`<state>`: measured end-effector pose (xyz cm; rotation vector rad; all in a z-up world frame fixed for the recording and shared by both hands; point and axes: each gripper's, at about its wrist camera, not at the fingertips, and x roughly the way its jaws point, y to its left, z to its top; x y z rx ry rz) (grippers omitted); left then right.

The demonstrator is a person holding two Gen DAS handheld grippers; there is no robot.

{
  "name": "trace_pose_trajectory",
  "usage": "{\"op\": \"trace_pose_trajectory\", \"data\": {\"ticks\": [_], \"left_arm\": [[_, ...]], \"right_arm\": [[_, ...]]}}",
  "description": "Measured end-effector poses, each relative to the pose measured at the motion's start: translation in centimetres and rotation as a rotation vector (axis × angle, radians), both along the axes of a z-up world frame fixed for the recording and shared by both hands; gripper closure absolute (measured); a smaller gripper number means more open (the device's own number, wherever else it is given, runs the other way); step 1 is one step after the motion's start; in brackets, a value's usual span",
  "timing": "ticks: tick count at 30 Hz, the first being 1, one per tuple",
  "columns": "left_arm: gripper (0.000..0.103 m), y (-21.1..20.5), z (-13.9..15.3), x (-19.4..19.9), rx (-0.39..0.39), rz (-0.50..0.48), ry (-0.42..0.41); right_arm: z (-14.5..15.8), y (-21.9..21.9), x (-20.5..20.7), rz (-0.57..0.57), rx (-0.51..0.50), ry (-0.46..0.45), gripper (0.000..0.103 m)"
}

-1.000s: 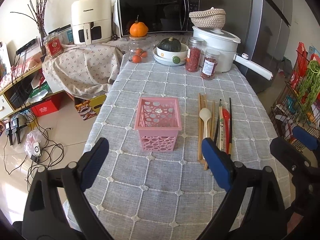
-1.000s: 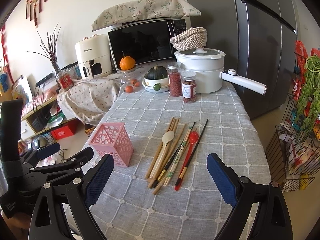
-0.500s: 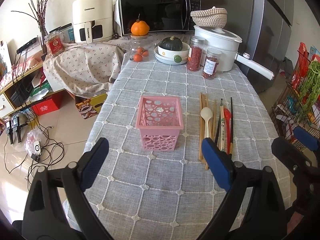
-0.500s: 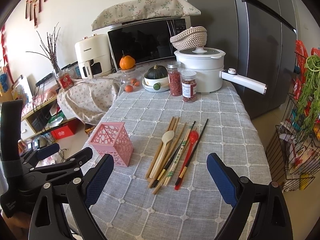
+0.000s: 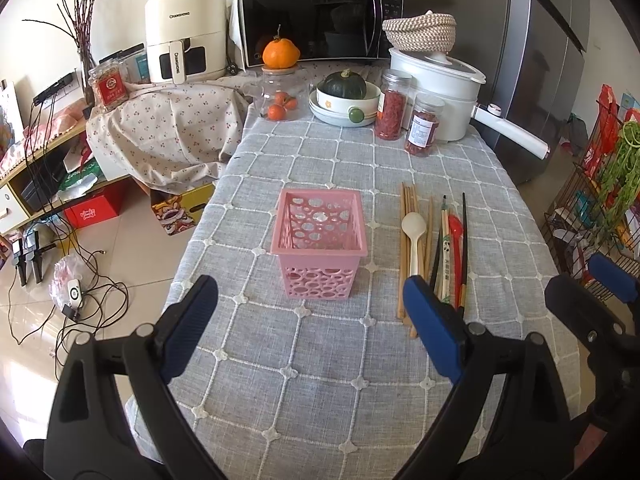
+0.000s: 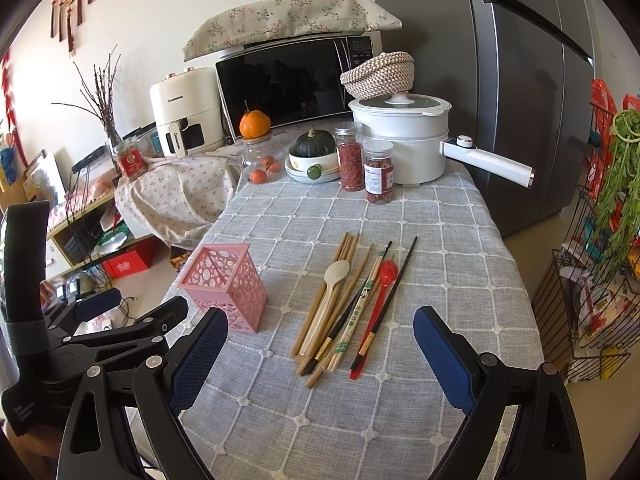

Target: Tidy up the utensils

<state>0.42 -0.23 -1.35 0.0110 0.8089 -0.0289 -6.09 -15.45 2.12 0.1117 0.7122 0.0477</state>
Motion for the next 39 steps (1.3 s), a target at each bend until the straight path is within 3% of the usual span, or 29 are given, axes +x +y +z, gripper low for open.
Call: {"op": "trace_pose_trajectory", "data": {"ticks": [28, 35, 39], "left_arm": [[0.009, -0.4, 0.0, 0.4, 0.023, -0.002, 0.015], [0.011, -1.3, 0.5, 2.0, 0.027, -0.041, 0.023], [0.021, -3.4, -0.2, 3.6, 0.003, -0.108, 0.083]], "right_arm": [[-0.8, -0.7, 0.3, -0.019, 0.007, 0.026, 0.008], [-1.6, -5.1, 2.9, -0.094, 0.103, 0.102, 0.008], [-3.2, -9.0, 5.1, -0.208, 0.156, 0.194, 0.008]]}}
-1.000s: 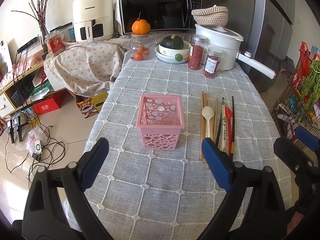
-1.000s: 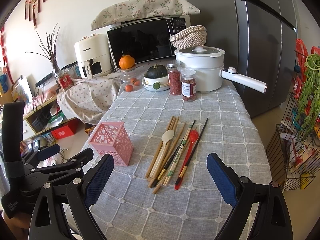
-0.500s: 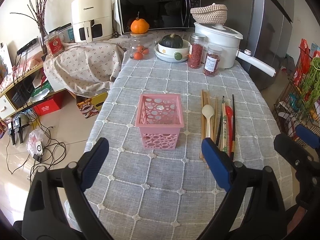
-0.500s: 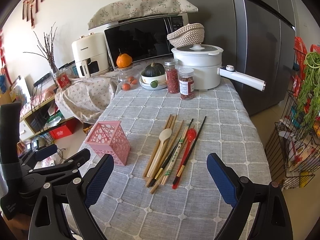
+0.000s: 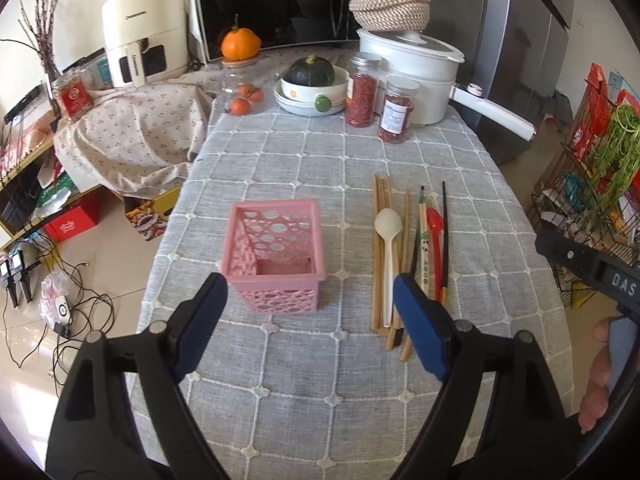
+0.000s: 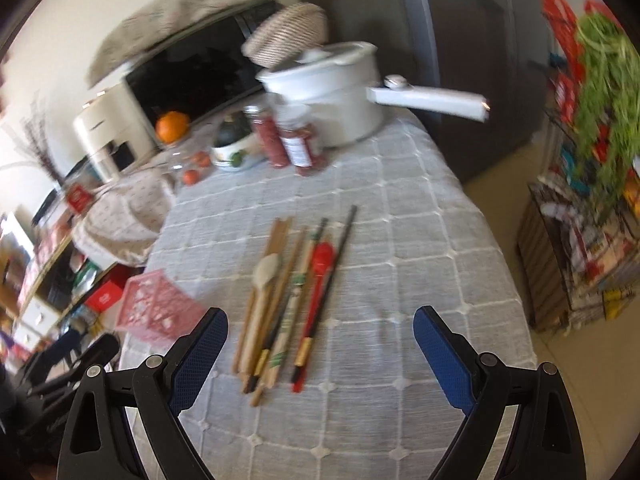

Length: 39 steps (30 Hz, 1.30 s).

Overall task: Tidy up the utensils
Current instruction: 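Lower the left tool onto the white spoon and close on its handle, then lift the white spoon with the left tool while the right tool grasps the black chopstick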

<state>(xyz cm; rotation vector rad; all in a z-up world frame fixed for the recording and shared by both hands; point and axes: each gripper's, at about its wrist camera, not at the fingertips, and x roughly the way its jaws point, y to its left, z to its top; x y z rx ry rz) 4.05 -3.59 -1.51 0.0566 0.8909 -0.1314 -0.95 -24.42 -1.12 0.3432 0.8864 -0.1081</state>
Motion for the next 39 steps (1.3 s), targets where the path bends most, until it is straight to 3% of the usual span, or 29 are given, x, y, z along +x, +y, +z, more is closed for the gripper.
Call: {"op": "trace_pose_trajectory", "data": {"ticks": [4, 8, 11, 13, 15, 18, 20, 23, 26, 30, 39], "left_arm": [[0.031, -2.4, -0.9, 2.2, -0.036, -0.061, 0.084], [0.032, -5.2, -2.3, 5.0, -0.056, -0.089, 0.176], [0.037, -7.3, -3.8, 7.2, -0.054, -0.096, 0.233], [0.038, -8.2, -4.8, 8.6, -0.070, -0.098, 0.278], [0.038, -8.9, -5.9, 9.9, -0.061, -0.089, 0.307], [0.038, -9.8, -7.4, 11.0, 0.030, -0.088, 0.326], [0.038, -9.8, -8.0, 11.4, 0.048, -0.089, 0.333], [0.038, -9.9, -9.0, 12.0, 0.039, -0.088, 0.362], [0.045, -10.1, -9.8, 12.8, 0.045, -0.079, 0.375], [0.069, -9.8, -10.8, 13.7, -0.008, -0.070, 0.418], [0.069, -8.8, -8.2, 11.5, -0.068, -0.100, 0.324]], "right_arm": [[-1.6, -2.5, 1.6, -0.040, 0.073, 0.068, 0.008], [-3.2, -3.9, 3.4, -0.041, 0.160, 0.129, 0.008], [-3.8, -4.5, 4.2, -0.053, 0.159, 0.147, 0.012], [-4.1, -4.9, 4.5, -0.061, 0.145, 0.153, 0.018], [-4.6, -5.4, 5.0, -0.060, 0.164, 0.161, 0.034], [-5.5, -5.8, 5.6, -0.053, 0.195, 0.186, 0.060], [-6.1, -5.5, 6.2, -0.038, 0.193, 0.211, 0.067], [-5.8, -5.0, 6.3, -0.012, 0.196, 0.201, 0.067], [-5.1, -4.5, 6.3, 0.012, 0.177, 0.176, 0.067], [-5.2, -4.8, 6.3, 0.008, 0.181, 0.185, 0.067], [-6.3, -4.9, 7.5, 0.032, 0.185, 0.224, 0.067]]}}
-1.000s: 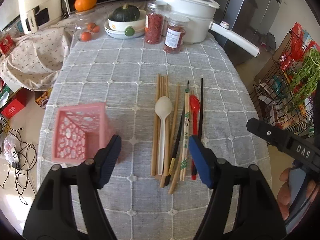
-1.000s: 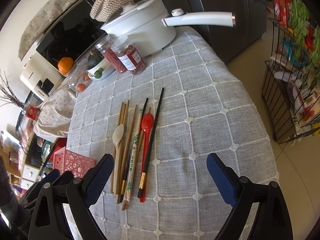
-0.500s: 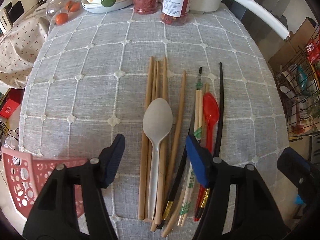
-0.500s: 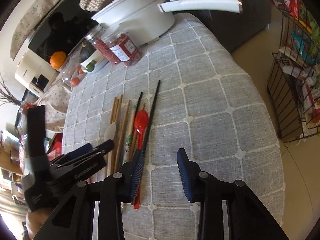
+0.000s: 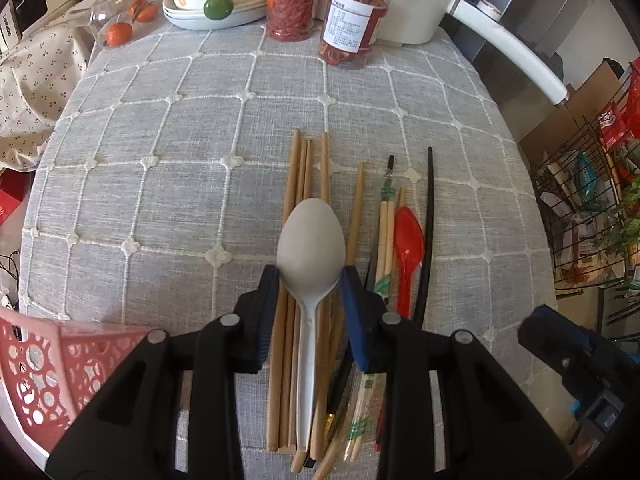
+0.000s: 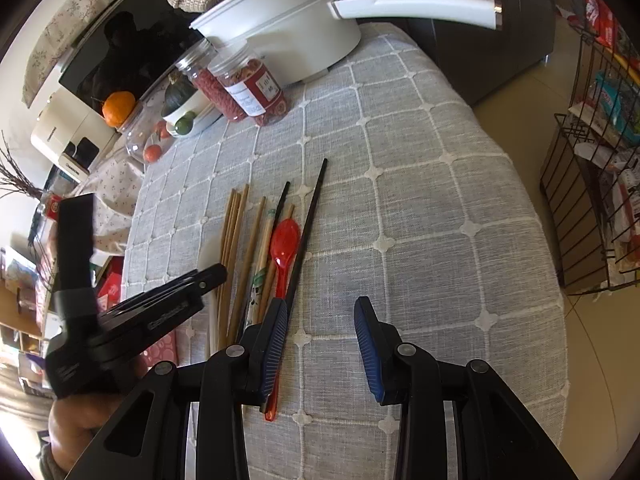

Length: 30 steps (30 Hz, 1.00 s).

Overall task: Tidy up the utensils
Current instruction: 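Lift the white spoon with the left tool while the right tool grasps the black chopstick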

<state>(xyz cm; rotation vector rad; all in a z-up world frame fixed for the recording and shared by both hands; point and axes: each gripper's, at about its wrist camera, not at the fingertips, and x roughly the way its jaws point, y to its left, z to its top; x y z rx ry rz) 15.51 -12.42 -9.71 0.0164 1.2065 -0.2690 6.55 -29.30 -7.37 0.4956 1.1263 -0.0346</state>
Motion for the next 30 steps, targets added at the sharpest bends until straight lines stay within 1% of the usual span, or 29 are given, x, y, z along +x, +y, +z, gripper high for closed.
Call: {"op": "trace_pose_trajectory", "data": {"ticks": [4, 7, 10, 13, 15, 17, 19, 20, 21, 24, 26, 27, 30], "left_arm": [[0.069, 1.3, 2.2, -2.4, -0.058, -0.009, -0.076], [0.069, 2.3, 3.8, -4.5, -0.098, 0.003, -0.147], [0.069, 3.3, 4.7, -4.7, -0.116, 0.026, -0.212], [0.069, 4.1, 6.0, -5.7, -0.139, 0.032, -0.277], [0.069, 4.4, 6.5, -6.3, -0.154, 0.030, -0.294], [0.069, 4.8, 7.2, -7.0, -0.174, 0.021, -0.307], [0.069, 5.1, 8.0, -7.7, -0.172, 0.010, -0.328], [0.069, 5.1, 8.3, -7.9, -0.174, 0.001, -0.336], [0.069, 5.3, 8.6, -8.0, -0.176, -0.008, -0.341], [0.069, 6.0, 9.9, -8.4, -0.171, -0.038, -0.366], [0.069, 6.8, 10.7, -8.6, -0.170, -0.045, -0.398], [0.069, 7.3, 10.9, -8.7, -0.173, -0.041, -0.411], [0.069, 9.0, 11.0, -8.7, -0.188, -0.025, -0.436]], "right_arm": [[-0.9, -0.1, 0.9, 0.009, 0.017, 0.017, 0.067], [-1.7, 0.3, 1.8, 0.027, 0.036, 0.035, 0.067], [-2.8, 1.2, 3.2, 0.066, 0.033, 0.057, 0.068], [-3.9, 2.1, 4.5, 0.087, 0.008, 0.082, 0.074], [-4.8, 2.4, 5.3, 0.089, 0.015, 0.105, 0.081], [-5.7, 2.5, 6.1, 0.082, 0.041, 0.127, 0.085], [-6.2, 2.5, 6.5, 0.072, 0.039, 0.139, 0.087], [-6.2, 2.7, 6.8, 0.076, 0.037, 0.136, 0.089], [-6.2, 2.9, 7.0, 0.084, 0.014, 0.145, 0.093], [-6.1, 3.8, 7.2, 0.113, -0.051, 0.153, 0.095], [-6.1, 4.2, 7.2, 0.118, -0.049, 0.159, 0.096], [-6.0, 4.2, 7.2, 0.110, -0.047, 0.154, 0.097], [-4.9, 4.2, 6.8, 0.087, -0.089, 0.110, 0.097]]}}
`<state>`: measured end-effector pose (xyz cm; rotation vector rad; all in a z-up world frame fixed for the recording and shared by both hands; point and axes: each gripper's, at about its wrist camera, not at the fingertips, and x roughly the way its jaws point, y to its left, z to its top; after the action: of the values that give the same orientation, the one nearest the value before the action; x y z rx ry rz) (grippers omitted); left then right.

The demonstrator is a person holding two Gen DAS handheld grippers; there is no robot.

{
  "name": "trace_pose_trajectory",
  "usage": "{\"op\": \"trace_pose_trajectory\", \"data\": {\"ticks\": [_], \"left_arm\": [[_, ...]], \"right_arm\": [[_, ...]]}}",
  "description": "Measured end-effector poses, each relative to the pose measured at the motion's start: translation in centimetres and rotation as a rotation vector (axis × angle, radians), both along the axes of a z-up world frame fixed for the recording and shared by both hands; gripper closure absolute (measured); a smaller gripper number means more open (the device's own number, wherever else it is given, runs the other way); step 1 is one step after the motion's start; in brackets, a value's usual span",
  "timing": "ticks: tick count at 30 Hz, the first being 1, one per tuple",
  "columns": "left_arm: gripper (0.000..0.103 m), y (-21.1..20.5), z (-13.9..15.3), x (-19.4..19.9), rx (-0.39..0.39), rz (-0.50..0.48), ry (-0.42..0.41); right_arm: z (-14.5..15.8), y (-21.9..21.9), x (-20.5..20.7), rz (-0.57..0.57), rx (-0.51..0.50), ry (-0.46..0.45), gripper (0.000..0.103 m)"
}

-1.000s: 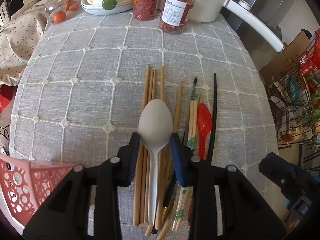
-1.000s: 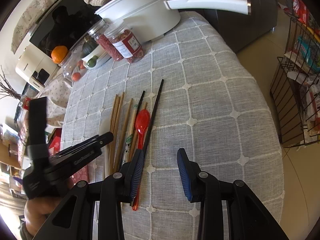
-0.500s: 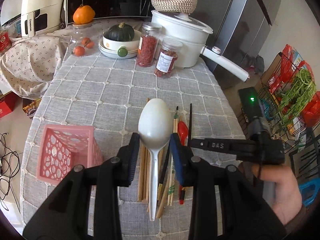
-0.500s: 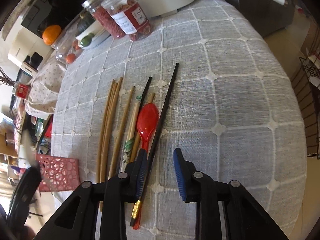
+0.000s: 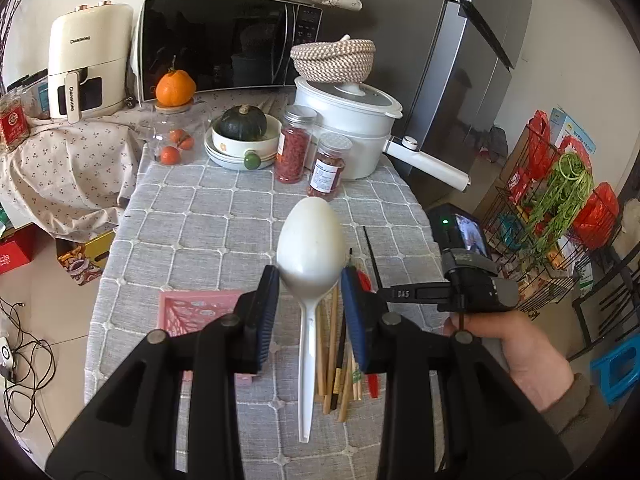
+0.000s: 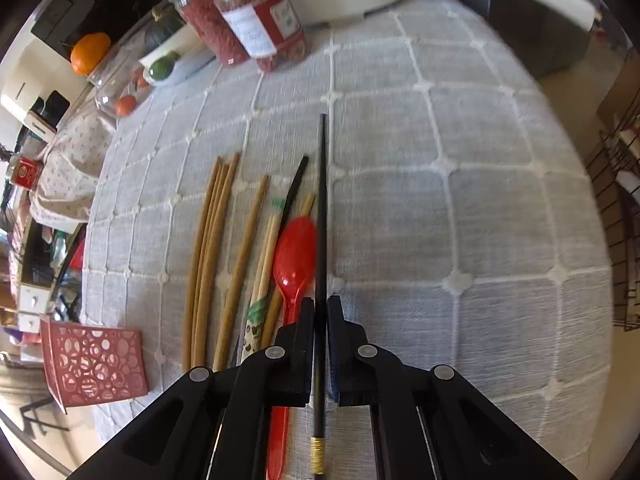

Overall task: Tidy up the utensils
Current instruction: 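Lift the white spoon with the left tool while the right tool grasps the black chopstick, then lower the white spoon into the pink basket with the left tool while the right tool lifts the black chopstick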

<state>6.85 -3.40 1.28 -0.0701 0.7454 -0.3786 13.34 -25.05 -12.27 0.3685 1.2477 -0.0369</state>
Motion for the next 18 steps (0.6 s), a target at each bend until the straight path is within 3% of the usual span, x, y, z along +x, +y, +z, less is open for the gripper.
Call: {"op": "trace_pose_trajectory", "data": {"ticks": [3, 6, 9, 14, 18], "left_arm": [[0.069, 1.8, -0.1, 0.3, -0.044, 0.024, -0.004], [0.069, 3.4, 0.3, 0.8, -0.090, 0.051, -0.011], [0.069, 5.1, 1.1, 1.0, -0.142, 0.087, -0.032], [0.069, 7.6, 2.1, 0.8, -0.099, 0.189, -0.192], [0.069, 9.1, 1.6, 1.4, -0.135, 0.221, -0.211]], "right_arm": [[1.5, -0.2, -0.6, -0.014, -0.024, -0.055, 0.097], [3.7, 0.2, -0.9, -0.030, -0.142, -0.143, 0.097], [5.6, 0.5, -1.5, -0.036, -0.100, -0.235, 0.097], [8.2, 1.5, -2.4, -0.047, -0.140, -0.391, 0.097], [10.8, 2.1, -3.6, -0.060, -0.140, -0.535, 0.097]]}}
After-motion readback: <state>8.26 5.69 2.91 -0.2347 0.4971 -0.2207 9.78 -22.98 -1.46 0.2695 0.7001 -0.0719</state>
